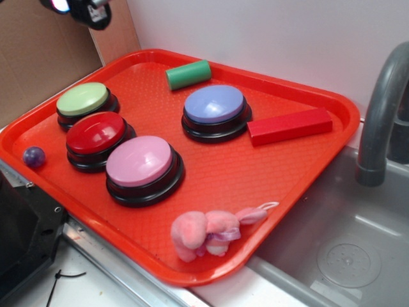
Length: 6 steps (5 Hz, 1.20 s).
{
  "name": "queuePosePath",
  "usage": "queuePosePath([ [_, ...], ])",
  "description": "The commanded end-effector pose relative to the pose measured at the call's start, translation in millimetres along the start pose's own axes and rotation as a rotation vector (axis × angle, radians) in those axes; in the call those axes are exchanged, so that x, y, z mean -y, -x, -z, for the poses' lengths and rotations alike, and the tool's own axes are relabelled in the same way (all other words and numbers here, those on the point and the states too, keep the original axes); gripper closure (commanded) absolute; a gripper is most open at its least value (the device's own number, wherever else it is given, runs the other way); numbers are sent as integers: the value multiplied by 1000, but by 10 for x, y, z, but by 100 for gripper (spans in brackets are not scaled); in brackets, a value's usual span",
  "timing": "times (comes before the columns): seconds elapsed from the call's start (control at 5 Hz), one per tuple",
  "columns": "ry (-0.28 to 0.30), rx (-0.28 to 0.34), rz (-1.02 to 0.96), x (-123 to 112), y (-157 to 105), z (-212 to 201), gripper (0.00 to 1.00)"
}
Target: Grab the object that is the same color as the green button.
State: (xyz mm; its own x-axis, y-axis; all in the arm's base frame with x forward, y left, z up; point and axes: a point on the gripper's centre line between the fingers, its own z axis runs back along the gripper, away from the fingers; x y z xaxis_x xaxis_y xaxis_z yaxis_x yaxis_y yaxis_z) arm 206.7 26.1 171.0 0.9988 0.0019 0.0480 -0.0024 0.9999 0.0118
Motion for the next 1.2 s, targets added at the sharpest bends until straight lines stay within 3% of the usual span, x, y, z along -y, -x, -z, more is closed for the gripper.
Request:
queuePosePath([
  [0.0, -52, 108, 43, -403, -658, 342, 0],
  [0.2, -19, 111, 146, -500, -881, 571, 0],
  [0.4, -35, 139, 193, -555, -1074, 815, 0],
  [0.8, -22, 158, 276, -488, -1246, 1145, 0],
  [1.0, -9, 125, 290, -464, -1252, 1261, 0],
])
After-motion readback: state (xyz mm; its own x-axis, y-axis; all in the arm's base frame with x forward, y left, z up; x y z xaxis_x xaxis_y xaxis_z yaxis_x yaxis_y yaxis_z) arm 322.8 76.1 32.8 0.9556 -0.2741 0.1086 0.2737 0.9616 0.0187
